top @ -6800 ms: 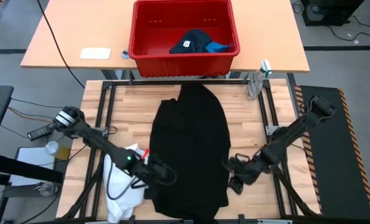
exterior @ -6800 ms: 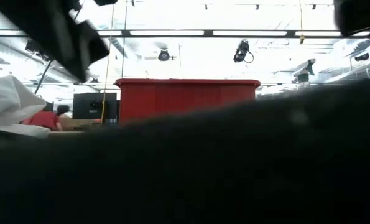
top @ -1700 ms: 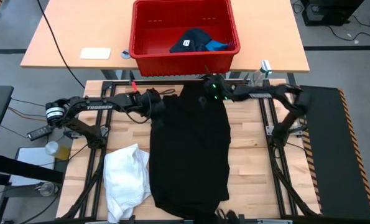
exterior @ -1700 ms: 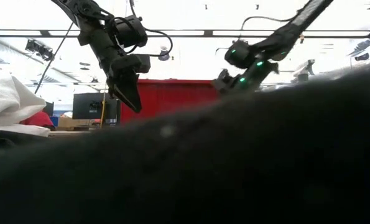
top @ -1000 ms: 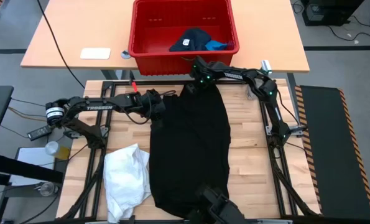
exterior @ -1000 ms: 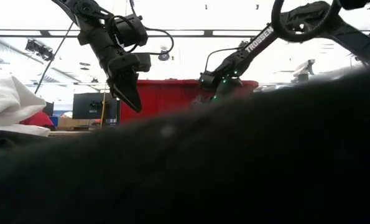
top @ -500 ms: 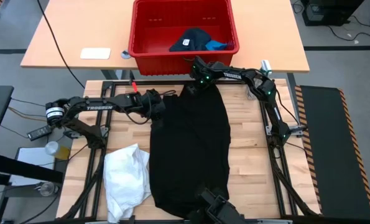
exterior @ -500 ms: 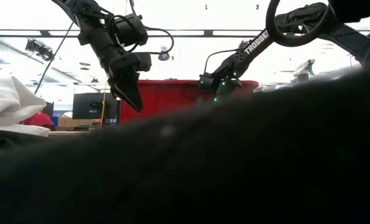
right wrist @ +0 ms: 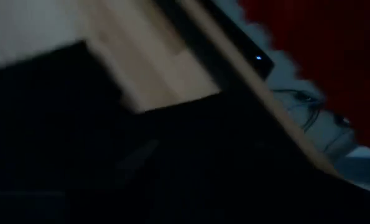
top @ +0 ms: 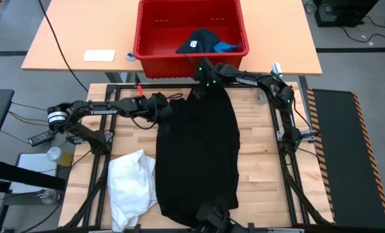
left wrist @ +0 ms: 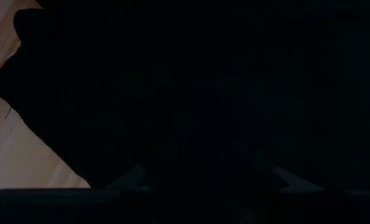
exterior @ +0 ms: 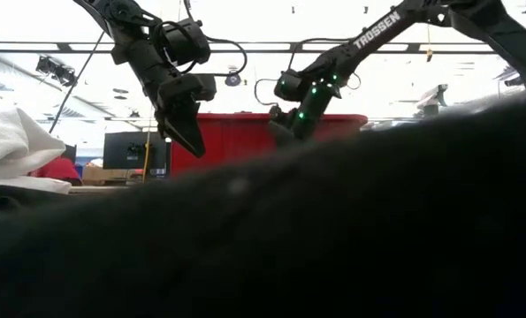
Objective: Fold Laundry from Bin
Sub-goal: Fold the black shirt
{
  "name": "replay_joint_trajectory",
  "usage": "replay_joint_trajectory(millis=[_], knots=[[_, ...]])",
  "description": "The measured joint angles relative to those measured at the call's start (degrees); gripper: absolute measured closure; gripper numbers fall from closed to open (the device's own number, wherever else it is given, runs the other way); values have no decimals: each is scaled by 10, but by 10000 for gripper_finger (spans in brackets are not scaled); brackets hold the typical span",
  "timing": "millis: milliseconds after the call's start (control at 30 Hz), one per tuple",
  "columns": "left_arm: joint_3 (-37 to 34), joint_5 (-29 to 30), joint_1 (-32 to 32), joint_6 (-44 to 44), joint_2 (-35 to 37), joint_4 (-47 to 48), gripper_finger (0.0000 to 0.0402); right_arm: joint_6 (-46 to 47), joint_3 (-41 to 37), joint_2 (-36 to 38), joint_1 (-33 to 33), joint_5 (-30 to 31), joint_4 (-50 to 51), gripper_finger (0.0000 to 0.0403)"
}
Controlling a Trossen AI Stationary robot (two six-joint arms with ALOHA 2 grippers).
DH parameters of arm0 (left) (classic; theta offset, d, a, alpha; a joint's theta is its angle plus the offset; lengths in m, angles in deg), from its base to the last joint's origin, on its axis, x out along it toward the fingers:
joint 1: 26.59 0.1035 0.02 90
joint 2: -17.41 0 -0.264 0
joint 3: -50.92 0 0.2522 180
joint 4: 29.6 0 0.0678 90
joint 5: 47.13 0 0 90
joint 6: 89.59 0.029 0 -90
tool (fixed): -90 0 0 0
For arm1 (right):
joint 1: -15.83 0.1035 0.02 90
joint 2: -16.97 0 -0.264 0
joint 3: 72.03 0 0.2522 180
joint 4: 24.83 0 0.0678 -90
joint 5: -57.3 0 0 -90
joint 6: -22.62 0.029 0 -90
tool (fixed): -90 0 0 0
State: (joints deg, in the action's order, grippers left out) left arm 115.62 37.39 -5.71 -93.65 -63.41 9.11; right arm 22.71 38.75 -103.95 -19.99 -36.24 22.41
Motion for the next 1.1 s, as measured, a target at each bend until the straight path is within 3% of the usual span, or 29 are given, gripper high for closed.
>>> replay_joint_trajectory(millis=[100,333,633,833,1000,1100], knots=[[0,0,0,0,0,-7,260,8,-35,-9,7,-30,-18,162],[0,0,0,-6,0,-9,260,143,-146,-7,-9,-75,-129,162],[0,0,0,4,0,-13,260,123,-160,-7,-15,-41,-162,180],[0,0,0,3,0,-13,260,105,-160,-8,-10,-23,-162,252],[0,0,0,3,0,-12,260,83,-159,-8,-11,-29,-153,377],[0,0,2,4,0,-10,260,80,-157,-8,-15,-39,-149,390]])
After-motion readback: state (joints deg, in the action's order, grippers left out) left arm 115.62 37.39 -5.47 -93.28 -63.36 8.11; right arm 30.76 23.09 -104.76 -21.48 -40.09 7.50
